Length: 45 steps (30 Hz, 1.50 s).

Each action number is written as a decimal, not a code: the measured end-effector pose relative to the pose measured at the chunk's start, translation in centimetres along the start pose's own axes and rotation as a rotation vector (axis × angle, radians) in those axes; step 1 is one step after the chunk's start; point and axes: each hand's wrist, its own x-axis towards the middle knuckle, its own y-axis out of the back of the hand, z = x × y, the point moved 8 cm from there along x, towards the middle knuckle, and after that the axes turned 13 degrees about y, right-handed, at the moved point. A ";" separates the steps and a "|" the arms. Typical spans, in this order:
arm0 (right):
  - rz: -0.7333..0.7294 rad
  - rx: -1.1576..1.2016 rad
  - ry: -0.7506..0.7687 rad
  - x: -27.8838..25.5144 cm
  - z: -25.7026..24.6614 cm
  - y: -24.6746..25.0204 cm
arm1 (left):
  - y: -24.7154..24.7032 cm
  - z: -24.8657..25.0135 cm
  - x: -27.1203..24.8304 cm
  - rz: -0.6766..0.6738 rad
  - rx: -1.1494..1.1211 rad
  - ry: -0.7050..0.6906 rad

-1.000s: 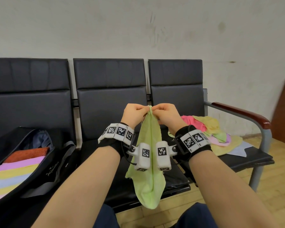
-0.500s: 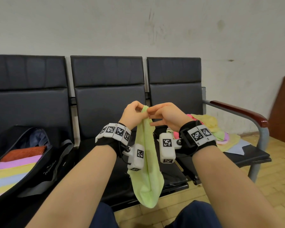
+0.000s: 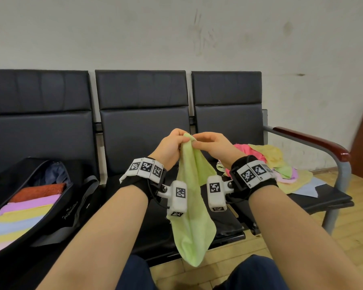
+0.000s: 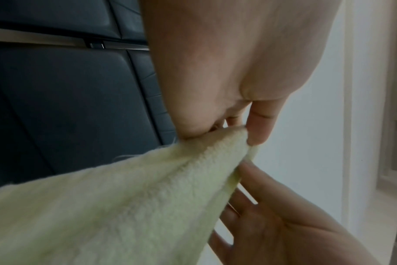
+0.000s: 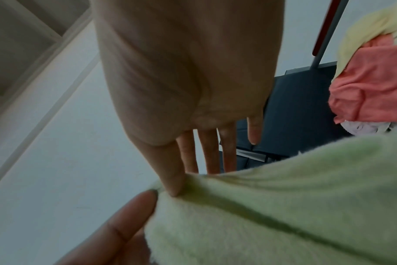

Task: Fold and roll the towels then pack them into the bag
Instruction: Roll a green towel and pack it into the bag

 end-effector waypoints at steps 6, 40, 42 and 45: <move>-0.015 -0.122 -0.031 -0.3 1.2 -0.2 | 0.8 1.1 0.1 0.059 -0.076 -0.052; 0.392 0.179 0.133 -1.4 -11.9 7.5 | 6.3 13.1 -7.1 0.541 0.179 -0.280; 0.393 0.079 0.085 -0.5 -11.0 7.2 | 7.0 12.3 -6.1 0.531 0.217 -0.249; 0.309 -0.083 -0.043 1.1 -7.7 5.9 | 8.5 10.0 -3.8 0.525 0.370 -0.219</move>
